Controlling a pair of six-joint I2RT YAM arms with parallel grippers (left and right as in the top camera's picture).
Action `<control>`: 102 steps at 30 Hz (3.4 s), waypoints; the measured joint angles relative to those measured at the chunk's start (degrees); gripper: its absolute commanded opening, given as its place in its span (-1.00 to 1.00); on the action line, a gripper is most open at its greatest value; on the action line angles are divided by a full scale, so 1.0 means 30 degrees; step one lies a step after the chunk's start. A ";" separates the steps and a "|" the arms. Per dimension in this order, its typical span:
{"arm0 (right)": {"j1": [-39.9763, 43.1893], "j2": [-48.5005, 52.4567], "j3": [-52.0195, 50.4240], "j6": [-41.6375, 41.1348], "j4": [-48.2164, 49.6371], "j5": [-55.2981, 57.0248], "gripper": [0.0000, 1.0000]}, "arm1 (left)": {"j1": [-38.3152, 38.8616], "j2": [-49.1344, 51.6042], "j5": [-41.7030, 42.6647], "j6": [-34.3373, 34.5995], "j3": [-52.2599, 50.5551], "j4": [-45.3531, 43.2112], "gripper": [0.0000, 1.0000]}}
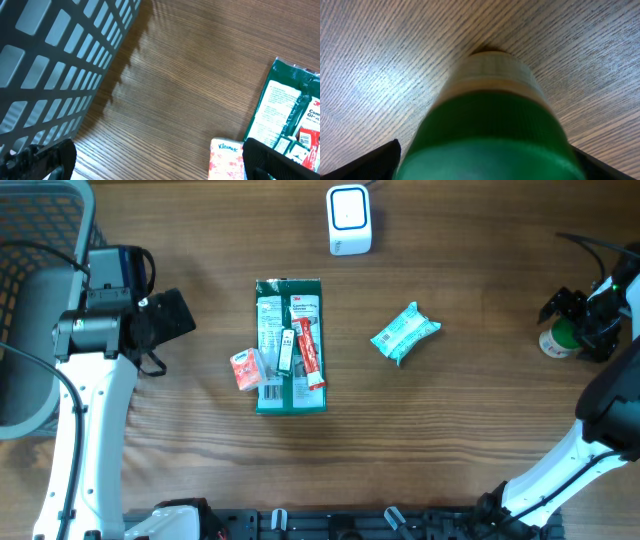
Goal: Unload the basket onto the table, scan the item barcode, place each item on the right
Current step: 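Move the jar to the right table edge and release it, then reach the right gripper to the green-white wipes pouch, then grasp the pouch edge with the right gripper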
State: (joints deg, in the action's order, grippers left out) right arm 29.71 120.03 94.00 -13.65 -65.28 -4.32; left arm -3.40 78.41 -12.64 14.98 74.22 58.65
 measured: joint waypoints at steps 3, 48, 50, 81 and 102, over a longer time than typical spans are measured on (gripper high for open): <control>0.0000 -0.0007 0.0015 0.0000 -0.0270 0.0000 0.99 | 0.0000 0.0000 0.0000 0.0000 0.0000 0.0000 1.00; -1.5446 -0.6739 -1.2546 -0.1173 1.3413 -0.1967 -0.82 | 0.0000 0.0000 0.0000 0.0000 0.0000 0.0000 1.00; -1.5446 -0.6739 -1.2553 -0.1239 1.3202 -0.1902 -0.81 | 0.0000 0.0000 0.0007 0.0000 0.0000 -0.0007 1.00; -1.5373 -0.8816 -0.8153 -0.0954 0.9362 -0.2878 -0.58 | 0.0000 0.0000 0.0000 0.0000 0.0000 -0.0007 1.00; -1.5336 -0.5049 -0.8757 -0.0619 1.0047 0.3439 -0.36 | 0.0000 0.0000 0.0000 0.0000 0.0000 -0.0007 1.00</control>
State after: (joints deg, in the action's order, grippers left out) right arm -16.29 104.88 67.72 -15.51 -35.14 6.00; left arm -3.40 78.41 -12.64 14.98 74.22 58.63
